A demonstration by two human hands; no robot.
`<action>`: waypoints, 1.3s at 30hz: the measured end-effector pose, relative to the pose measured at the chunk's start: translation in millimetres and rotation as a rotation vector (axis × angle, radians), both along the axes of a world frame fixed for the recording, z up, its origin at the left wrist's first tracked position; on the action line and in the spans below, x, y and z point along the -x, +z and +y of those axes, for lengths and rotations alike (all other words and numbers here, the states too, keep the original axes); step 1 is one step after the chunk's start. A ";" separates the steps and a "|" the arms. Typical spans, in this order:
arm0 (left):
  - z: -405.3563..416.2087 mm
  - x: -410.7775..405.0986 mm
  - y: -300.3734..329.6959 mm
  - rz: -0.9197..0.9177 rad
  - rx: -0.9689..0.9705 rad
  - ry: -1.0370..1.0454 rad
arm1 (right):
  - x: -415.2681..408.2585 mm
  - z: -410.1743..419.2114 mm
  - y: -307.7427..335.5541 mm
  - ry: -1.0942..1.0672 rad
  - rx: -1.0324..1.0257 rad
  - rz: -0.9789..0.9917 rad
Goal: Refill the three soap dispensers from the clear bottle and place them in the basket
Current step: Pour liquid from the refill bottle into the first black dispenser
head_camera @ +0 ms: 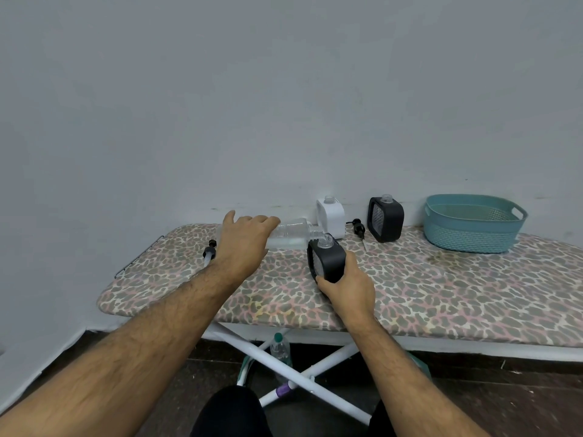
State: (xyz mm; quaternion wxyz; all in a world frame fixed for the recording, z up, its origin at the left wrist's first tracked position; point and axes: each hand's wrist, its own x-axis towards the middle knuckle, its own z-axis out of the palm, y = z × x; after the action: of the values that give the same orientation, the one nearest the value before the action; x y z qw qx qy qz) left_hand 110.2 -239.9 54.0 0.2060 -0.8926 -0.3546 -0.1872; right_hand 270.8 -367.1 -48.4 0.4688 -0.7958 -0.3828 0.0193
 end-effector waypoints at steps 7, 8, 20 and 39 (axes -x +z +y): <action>-1.6 -0.5 2.2 0.005 0.003 0.004 | -0.3 1.1 -0.8 -0.003 0.000 -0.002; -1.5 -0.3 2.1 0.003 0.002 0.003 | 0.0 1.1 -0.7 -0.004 -0.001 -0.001; -0.7 0.0 1.1 0.001 -0.003 0.002 | -0.2 1.0 -1.1 0.005 -0.010 0.006; -10.4 2.8 -17.1 -0.098 0.062 0.026 | -1.3 1.8 -2.4 0.010 -0.014 0.015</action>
State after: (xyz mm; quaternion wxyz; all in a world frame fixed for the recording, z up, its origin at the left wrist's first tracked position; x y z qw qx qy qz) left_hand 107.4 -250.3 37.0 0.1631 -0.8836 -0.3815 -0.2171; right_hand 272.0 -365.3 -50.8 0.4769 -0.7905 -0.3835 0.0250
